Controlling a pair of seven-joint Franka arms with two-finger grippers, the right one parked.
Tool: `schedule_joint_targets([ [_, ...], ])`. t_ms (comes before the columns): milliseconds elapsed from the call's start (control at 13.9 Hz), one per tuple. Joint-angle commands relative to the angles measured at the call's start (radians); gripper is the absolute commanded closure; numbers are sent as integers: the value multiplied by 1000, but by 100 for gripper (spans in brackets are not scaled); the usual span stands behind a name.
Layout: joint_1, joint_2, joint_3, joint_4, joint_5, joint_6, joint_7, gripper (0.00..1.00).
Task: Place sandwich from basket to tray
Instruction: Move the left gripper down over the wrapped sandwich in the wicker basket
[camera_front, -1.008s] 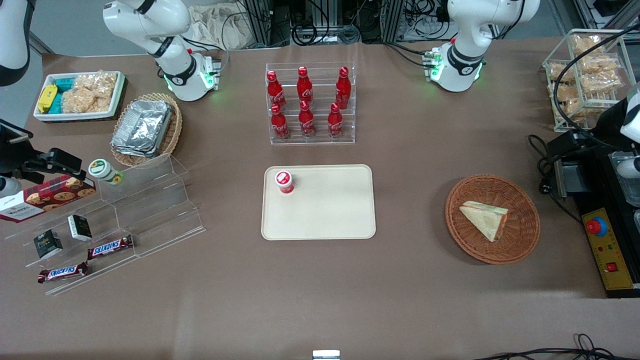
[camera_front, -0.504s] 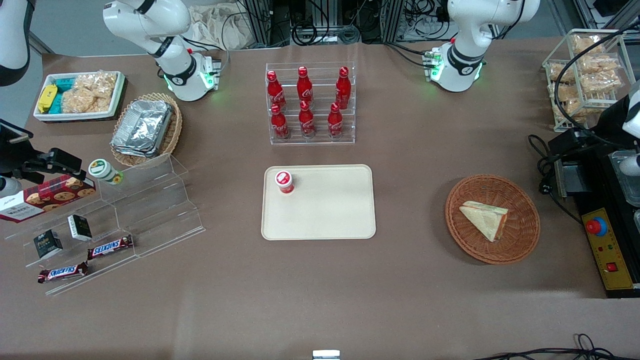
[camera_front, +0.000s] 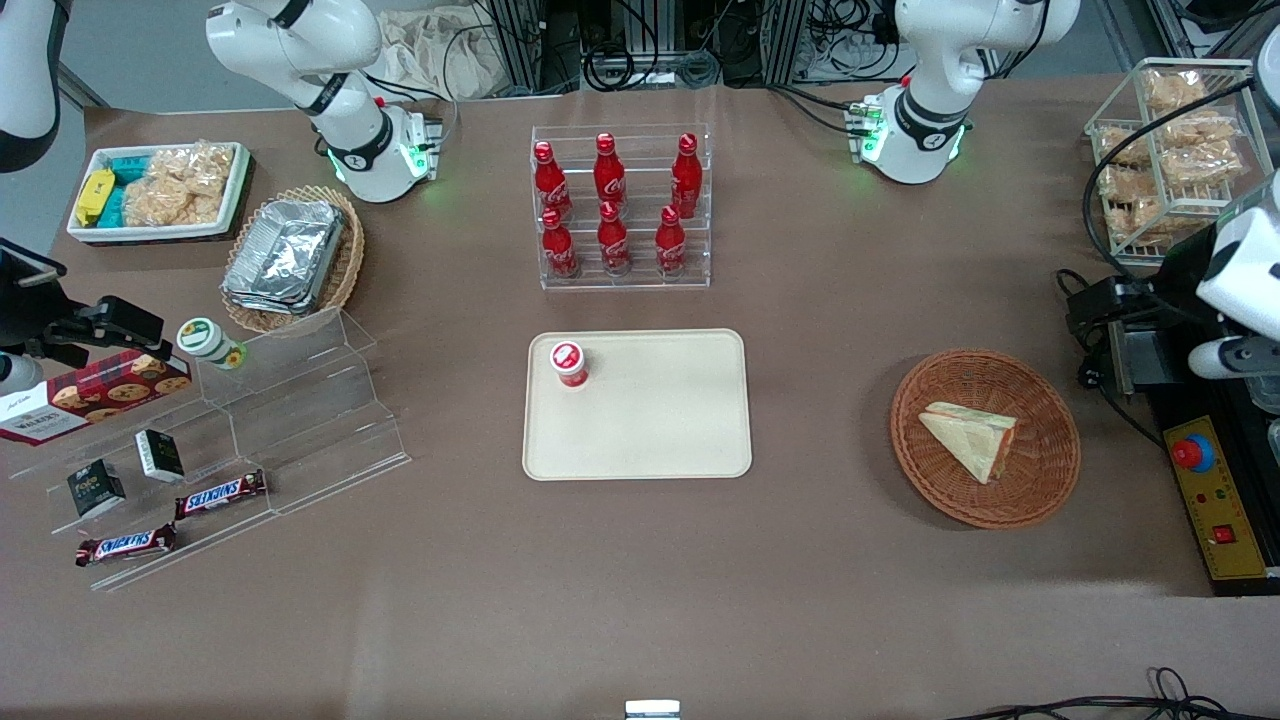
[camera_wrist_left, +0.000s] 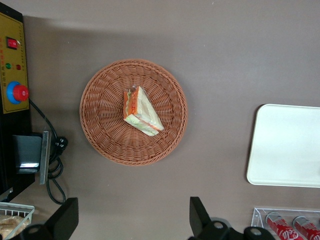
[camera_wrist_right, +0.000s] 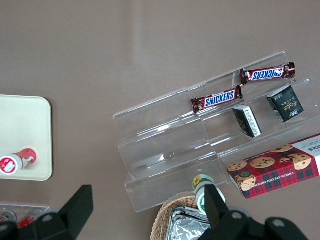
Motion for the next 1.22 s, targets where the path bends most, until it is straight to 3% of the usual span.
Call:
schedule_joint_targets([
  [0, -3, 37, 4, 10, -11, -11, 16, 0],
  [360, 0, 137, 9, 1, 19, 4, -48, 0],
  [576, 41, 171, 8, -78, 0, 152, -182, 0],
  [864, 127, 168, 1, -279, -86, 430, -190, 0],
  [1152, 166, 233, 0, -298, -239, 493, -170, 0],
])
